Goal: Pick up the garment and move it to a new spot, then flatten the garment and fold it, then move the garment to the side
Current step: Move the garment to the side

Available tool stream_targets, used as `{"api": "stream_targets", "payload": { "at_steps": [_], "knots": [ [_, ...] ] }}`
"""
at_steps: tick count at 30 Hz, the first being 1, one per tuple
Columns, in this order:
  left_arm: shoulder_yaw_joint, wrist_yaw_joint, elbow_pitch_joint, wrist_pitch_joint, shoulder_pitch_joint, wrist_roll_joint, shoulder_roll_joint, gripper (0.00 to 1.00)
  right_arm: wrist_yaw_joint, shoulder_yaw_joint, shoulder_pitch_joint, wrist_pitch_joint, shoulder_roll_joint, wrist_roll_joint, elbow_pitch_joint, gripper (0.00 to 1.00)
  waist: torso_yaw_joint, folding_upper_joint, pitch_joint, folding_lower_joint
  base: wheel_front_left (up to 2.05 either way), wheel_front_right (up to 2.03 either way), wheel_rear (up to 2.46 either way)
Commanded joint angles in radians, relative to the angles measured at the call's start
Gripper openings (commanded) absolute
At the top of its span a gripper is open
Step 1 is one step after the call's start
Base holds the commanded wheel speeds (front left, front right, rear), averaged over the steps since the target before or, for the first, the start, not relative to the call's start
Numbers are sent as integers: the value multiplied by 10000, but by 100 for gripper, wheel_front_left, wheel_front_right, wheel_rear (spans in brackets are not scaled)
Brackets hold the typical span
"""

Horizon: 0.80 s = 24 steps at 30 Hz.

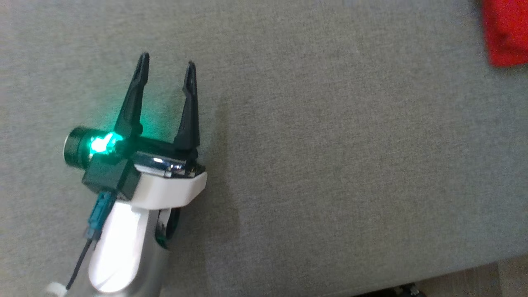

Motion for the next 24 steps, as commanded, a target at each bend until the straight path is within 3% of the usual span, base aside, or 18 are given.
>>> {"api": "stream_targets", "payload": {
  "at_steps": [1, 4, 10, 11, 12, 13, 14, 19, 24],
  "knots": [
    [252, -38, -363, -49, -184, 147, 62, 100, 67, -194, 57, -159, -594, -141, -234, 0, -201, 0, 402, -2, 0, 0, 0],
    [154, -111, -369, -49, -468, 238, 62, 100, 67, -673, 36, -374, -983, -740, -280, 0, -214, 0, 767, -2, 0, 0, 0],
    [83, -159, -339, -49, -692, 267, 62, 100, 67, -1284, 81, -504, -1022, -1817, -552, 0, -177, 0, 1003, -2, 0, 0, 0],
    [62, -161, -321, -49, -713, 255, 62, 100, 67, -1414, 110, -522, -991, -2052, -560, 22, -151, 0, 1004, -2, 0, 0, 0],
    [35, -162, -295, -49, -729, 237, 62, 100, 67, -1547, 145, -569, -956, -2283, -583, 35, -117, 0, 992, -2, 0, 0, 0],
    [8, -162, -270, -49, -742, 215, 62, 100, 67, -1699, 187, -625, -931, -2547, -596, 60, -74, 0, 964, -2, 0, 0, 0],
    [-16, -153, -251, -49, -752, 194, 62, 100, 67, -1898, 219, -715, -902, -2844, -601, 100, -22, 0, 925, -2, 0, 0, 0],
    [-121, -31, -194, -49, -703, 2, 62, 100, 67, -3079, 477, -1319, -407, -4328, -787, 100, 299, 0, 567, -2, 0, 0, 0],
    [-256, 137, -119, -49, -510, -236, 62, 100, 67, -3794, 968, -1867, 493, -4718, -1229, 100, 649, 0, 21, -2, 0, 0, 0]
  ]
}}
